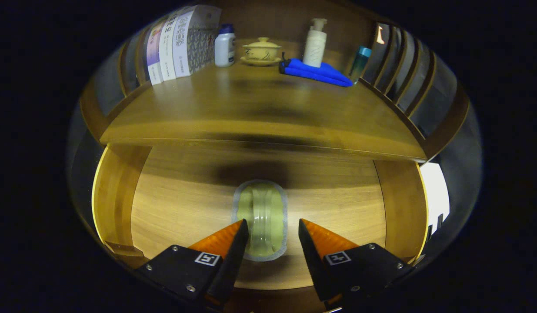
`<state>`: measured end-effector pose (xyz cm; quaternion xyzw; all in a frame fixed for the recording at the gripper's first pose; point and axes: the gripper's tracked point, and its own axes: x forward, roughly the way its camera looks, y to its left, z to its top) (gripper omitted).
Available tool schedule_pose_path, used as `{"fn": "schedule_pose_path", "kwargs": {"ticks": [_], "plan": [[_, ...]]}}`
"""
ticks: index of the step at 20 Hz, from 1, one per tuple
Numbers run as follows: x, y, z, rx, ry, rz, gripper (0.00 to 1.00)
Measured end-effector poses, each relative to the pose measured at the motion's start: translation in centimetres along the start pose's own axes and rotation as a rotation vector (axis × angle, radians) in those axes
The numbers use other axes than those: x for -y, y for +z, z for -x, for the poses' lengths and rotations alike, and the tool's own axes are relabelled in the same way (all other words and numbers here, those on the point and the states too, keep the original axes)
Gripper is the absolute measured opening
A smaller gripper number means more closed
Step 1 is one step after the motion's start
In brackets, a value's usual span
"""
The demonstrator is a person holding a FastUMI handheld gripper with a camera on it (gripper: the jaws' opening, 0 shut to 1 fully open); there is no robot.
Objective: Pull open the drawer, take out the items inside it, and place them on the countertop above the cabinet.
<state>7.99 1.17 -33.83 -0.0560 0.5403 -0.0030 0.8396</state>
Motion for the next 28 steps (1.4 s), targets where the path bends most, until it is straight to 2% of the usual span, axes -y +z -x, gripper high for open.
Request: {"fn": "schedule_pose_path", "kwargs": {"ticks": [1,6,10,14,19,23,28], "plan": [[-0.2,0.1,0.0,-0.002,0.005,0.000,0.69],[-0.7,0.3,-0.3,-0.006,0.045,-0.022,0.33],[-0.6,0.2,-0.1,-0.003,0.038,-0.013,0.20],[0.0,0.0,1.0,0.044,0.005,-0.013,0.14],[0.9,0.9,5.2,0.120,-0.053,0.073,0.13],[1.6,4.0,9.4,0.225,-0.106,0.054,0.13],[0.9,9.6,11.9,0.342,-0.118,0.037,0.13]]}}
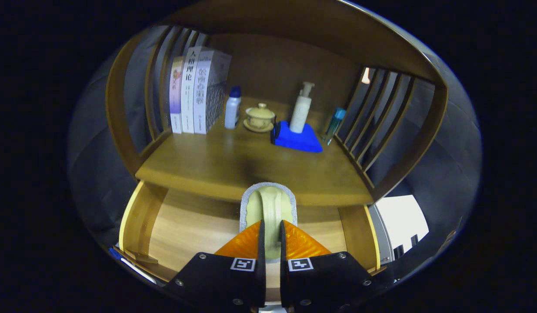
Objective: Pull open the drawer, take out the items inside it, and place them on the countertop above the cabinet.
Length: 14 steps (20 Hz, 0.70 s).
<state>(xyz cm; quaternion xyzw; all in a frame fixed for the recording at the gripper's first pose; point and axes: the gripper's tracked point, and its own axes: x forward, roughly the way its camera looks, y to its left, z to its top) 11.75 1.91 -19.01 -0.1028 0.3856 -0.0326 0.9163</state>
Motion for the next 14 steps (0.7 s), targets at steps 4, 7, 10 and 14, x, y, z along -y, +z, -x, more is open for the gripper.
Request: {"fn": "schedule_pose_path", "kwargs": {"ticks": [4,7,10,14], "plan": [[-0.5,4.3,-2.4,0.051,0.026,-0.008,0.13],[-0.7,6.2,-4.9,0.055,0.039,0.002,0.13],[-1.3,6.8,-7.7,0.026,0.069,-0.012,0.13],[-1.1,7.8,-10.6,0.008,0.070,-0.002,0.13]]}}
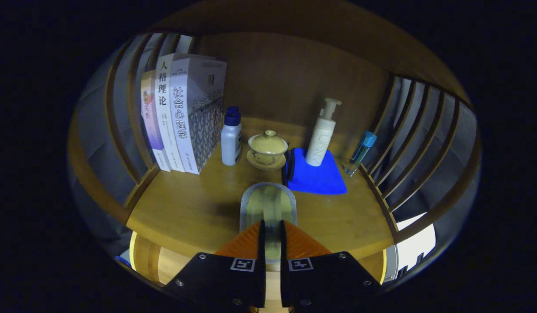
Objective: Pull open the drawer, take out the items inside it, and place them on the countertop above the cabinet.
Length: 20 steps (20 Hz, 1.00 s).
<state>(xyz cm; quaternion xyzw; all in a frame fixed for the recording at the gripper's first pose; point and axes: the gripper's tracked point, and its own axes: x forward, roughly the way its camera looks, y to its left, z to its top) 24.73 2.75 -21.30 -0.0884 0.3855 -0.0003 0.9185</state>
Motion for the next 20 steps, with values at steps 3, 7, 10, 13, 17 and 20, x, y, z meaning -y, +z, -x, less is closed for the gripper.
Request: {"fn": "schedule_pose_path", "kwargs": {"ticks": [3,7,10,13,17,20], "plan": [[0.2,0.7,-1.1,-0.012,0.008,-0.007,0.15],[0.4,1.0,-2.9,-0.026,0.030,-0.036,0.19],[0.0,1.0,-3.9,-0.030,0.060,-0.041,0.23],[0.0,1.1,-3.8,-0.016,0.067,-0.017,0.26],[0.2,2.1,-1.2,0.060,0.057,-0.053,0.55],[0.3,2.4,1.6,0.124,0.073,-0.099,0.96]]}}
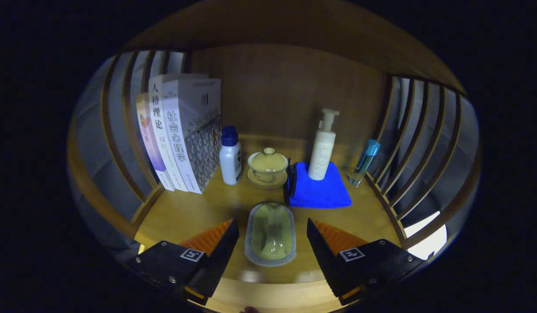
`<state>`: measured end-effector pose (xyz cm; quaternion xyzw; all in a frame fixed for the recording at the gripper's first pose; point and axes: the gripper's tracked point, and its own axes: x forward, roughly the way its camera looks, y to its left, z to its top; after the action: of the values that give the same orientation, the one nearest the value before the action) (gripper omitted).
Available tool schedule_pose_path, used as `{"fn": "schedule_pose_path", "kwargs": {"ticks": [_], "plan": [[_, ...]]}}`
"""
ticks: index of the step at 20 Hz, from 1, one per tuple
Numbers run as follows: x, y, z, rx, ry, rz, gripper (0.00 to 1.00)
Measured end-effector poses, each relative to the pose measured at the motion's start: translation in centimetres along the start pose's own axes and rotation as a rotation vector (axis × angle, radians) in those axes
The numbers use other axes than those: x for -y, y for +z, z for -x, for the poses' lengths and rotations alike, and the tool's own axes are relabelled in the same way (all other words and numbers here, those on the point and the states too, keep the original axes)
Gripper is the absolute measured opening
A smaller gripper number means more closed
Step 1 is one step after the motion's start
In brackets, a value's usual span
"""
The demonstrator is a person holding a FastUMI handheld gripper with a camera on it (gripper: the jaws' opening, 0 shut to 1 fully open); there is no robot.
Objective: Pull open the drawer, take out the items inside it, and place them on the countertop above the cabinet.
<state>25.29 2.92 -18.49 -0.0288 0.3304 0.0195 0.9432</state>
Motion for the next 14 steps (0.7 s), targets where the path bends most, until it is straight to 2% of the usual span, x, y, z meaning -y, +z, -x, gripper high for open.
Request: {"fn": "schedule_pose_path", "kwargs": {"ticks": [4,6,9,11,14], "plan": [[1.2,-0.2,6.5,0.132,-0.021,-0.058,0.96],[1.4,0.3,10.9,0.247,-0.010,-0.091,0.96],[2.3,-0.1,18.5,0.423,-0.035,-0.095,0.95],[1.7,-2.0,22.9,0.529,-0.014,-0.109,0.95],[0.0,-7.8,27.4,0.577,0.055,-0.111,0.95]]}}
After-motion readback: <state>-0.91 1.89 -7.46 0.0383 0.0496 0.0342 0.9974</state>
